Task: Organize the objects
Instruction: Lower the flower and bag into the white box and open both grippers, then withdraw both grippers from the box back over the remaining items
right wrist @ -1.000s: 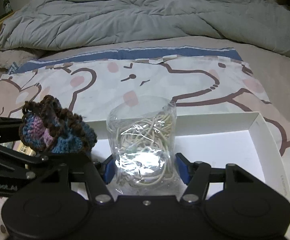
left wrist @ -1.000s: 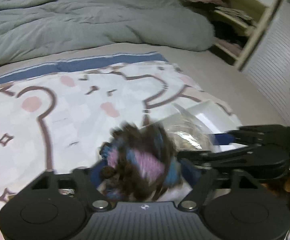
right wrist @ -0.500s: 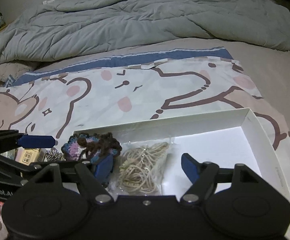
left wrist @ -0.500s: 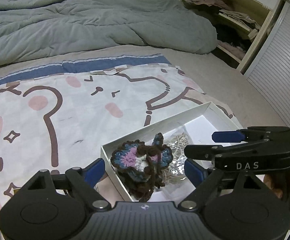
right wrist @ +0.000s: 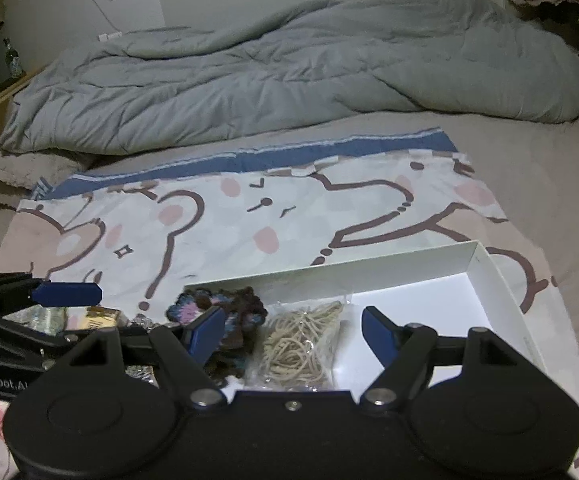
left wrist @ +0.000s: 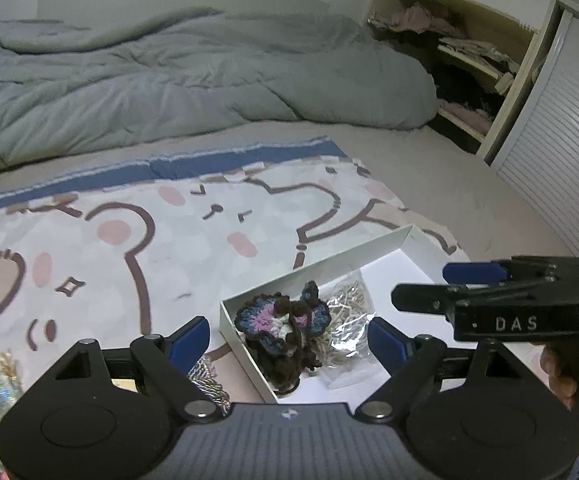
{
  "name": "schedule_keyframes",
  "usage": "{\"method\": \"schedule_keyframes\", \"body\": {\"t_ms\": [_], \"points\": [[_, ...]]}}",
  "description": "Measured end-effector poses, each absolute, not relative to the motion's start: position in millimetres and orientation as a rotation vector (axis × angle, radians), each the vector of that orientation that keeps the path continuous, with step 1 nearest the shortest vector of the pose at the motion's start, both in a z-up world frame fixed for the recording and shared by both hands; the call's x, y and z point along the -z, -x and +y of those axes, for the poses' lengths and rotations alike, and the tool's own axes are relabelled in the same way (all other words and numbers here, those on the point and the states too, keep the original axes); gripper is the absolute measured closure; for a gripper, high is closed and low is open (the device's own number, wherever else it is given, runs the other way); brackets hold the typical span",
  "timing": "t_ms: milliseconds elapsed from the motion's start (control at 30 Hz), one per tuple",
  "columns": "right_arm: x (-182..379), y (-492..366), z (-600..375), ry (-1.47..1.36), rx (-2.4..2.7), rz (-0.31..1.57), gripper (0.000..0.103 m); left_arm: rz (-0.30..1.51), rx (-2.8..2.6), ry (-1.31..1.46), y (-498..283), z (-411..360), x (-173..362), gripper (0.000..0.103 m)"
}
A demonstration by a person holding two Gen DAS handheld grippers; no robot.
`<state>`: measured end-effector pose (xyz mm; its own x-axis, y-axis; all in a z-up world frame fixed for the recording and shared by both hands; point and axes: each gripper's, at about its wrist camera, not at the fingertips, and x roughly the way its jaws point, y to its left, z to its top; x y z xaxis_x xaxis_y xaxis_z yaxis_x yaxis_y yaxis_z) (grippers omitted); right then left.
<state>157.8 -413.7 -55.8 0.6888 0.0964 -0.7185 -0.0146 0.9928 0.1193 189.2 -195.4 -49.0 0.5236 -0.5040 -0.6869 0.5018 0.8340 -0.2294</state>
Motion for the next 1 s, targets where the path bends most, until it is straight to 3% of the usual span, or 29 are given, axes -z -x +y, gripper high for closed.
{"method": "schedule_keyframes", "body": {"t_ms": [267,733,1000], "points": [[27,-123,-406,-0.088,-0.057,0.758,0.024,0.760,0.563,0.000,-158,-181,14,0.016],[-10,-70,-397,-0.059,-0.009,0.687,0.016,0.691,0.478,-0.030,-107,-149,-12,0.002],[-16,-43,-388,-0.037,0.010,0.647,0.005,0.677,0.448,-0.014,-93,-137,-10,0.000]]}}
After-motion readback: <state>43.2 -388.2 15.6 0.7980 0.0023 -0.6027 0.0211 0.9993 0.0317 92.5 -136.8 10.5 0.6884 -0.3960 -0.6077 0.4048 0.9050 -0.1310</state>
